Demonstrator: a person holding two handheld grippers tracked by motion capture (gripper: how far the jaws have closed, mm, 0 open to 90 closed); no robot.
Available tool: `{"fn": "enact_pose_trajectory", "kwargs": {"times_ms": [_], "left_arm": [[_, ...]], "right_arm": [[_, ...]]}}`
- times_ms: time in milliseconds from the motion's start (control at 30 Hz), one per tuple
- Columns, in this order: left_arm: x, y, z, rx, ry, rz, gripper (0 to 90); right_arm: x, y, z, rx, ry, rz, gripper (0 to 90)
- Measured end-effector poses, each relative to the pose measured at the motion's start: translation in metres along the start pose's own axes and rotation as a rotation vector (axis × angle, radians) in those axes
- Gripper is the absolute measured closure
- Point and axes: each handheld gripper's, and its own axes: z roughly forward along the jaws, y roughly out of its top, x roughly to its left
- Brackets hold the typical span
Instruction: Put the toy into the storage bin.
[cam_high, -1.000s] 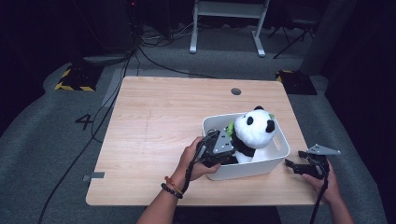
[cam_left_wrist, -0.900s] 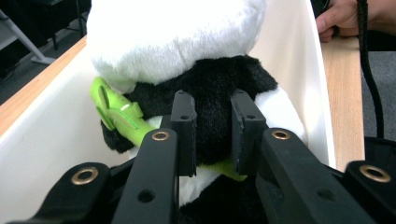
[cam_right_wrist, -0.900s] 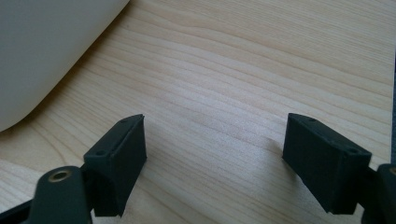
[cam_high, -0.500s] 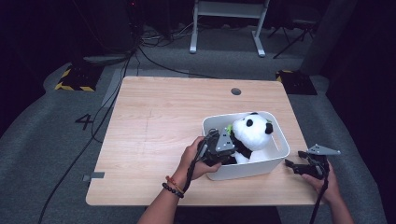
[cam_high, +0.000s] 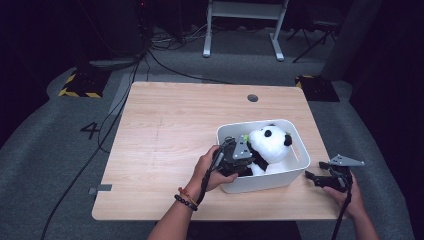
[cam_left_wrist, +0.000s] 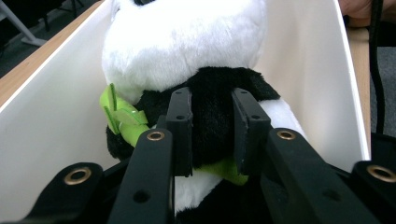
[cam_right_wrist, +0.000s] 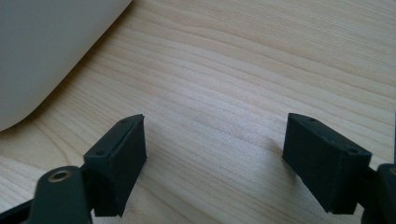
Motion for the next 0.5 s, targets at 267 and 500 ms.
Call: {"fn": "enact_pose_trajectory", "kwargs": {"times_ms": [267,500], "left_arm": [[0.0025,0.0004,0.0007,-0.007,0.004,-0.002,67.8],[0.0019,0.0019,0.0014,0.001,0.007,-0.004,66.5]], "right_arm": [[0.0,0.0,0.0,0.0,0.0,0.0,21.4],[0.0,0.0,0.0,0.0,0.0,0.0,21.4]]}}
